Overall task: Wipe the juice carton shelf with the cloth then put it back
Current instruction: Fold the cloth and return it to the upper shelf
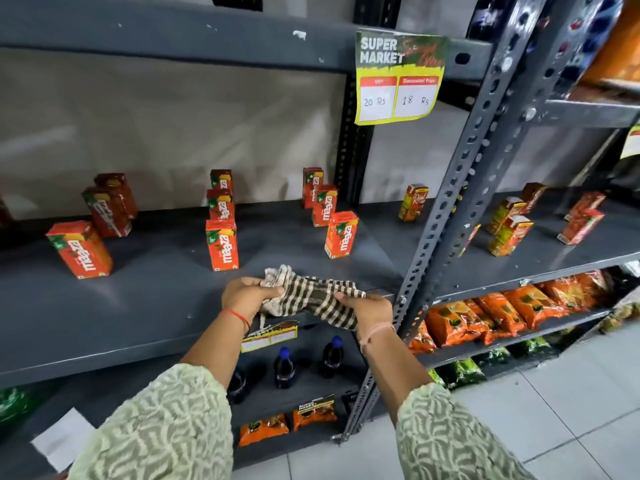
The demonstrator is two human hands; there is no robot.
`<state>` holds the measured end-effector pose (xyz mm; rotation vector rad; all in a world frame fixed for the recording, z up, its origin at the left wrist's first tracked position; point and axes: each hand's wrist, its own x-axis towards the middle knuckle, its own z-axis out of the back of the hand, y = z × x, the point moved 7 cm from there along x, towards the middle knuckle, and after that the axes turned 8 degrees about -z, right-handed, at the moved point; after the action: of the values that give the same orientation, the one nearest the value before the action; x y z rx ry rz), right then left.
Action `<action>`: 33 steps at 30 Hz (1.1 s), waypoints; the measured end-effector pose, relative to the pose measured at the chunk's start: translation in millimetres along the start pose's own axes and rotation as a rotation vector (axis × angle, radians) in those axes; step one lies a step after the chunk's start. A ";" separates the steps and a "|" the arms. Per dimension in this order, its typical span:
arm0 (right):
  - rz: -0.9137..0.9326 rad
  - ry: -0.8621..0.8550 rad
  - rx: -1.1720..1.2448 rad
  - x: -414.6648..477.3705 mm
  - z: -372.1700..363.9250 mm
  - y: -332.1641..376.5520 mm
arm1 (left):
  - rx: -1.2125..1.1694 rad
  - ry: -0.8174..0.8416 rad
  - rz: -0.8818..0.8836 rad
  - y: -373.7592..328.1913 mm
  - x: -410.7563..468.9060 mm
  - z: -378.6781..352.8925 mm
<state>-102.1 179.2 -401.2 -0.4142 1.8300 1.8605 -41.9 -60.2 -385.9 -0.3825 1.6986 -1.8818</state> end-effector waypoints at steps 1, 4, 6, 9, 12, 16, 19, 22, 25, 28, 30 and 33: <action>0.007 0.021 0.073 -6.7 1.8 -1.5 | -0.062 0.001 -0.024 -0.5 -5.4 2.0; 0.129 0.057 0.168 -36.0 8.9 11.9 | -0.202 -0.049 -0.135 -17.0 -26.0 13.1; 0.250 0.064 0.188 -63.8 17.8 33.5 | -0.221 -0.091 -0.270 -42.5 -44.4 23.2; 0.391 0.073 0.163 -113.6 33.5 72.0 | -0.230 -0.128 -0.492 -96.2 -81.3 41.2; 0.576 0.112 0.203 -171.8 54.4 120.6 | -0.234 -0.149 -0.668 -156.9 -120.5 57.2; 0.839 0.221 0.335 -241.1 75.8 194.5 | -0.290 -0.181 -0.916 -242.8 -165.2 69.1; 0.996 0.225 0.337 -264.4 80.0 257.5 | -0.320 -0.216 -1.052 -306.6 -176.2 71.1; 0.998 0.111 0.254 -251.7 70.8 322.2 | -0.268 -0.260 -1.069 -363.6 -156.3 63.9; 0.983 -0.052 0.017 -226.8 51.3 367.5 | -0.107 -0.278 -0.980 -397.0 -119.8 45.7; 0.949 -0.200 -0.290 -207.7 31.9 385.0 | 0.083 -0.236 -0.890 -408.6 -85.9 28.1; 0.928 -0.256 -0.484 -194.8 20.9 390.2 | 0.267 -0.237 -0.845 -412.8 -77.6 20.3; 0.940 -0.296 -0.617 -183.8 10.5 397.4 | 0.339 -0.256 -0.779 -415.7 -71.4 17.5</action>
<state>-163.0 174.3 32.6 0.6299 1.2795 2.9046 -66.3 -20.0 33.7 -1.2131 1.0945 -2.4599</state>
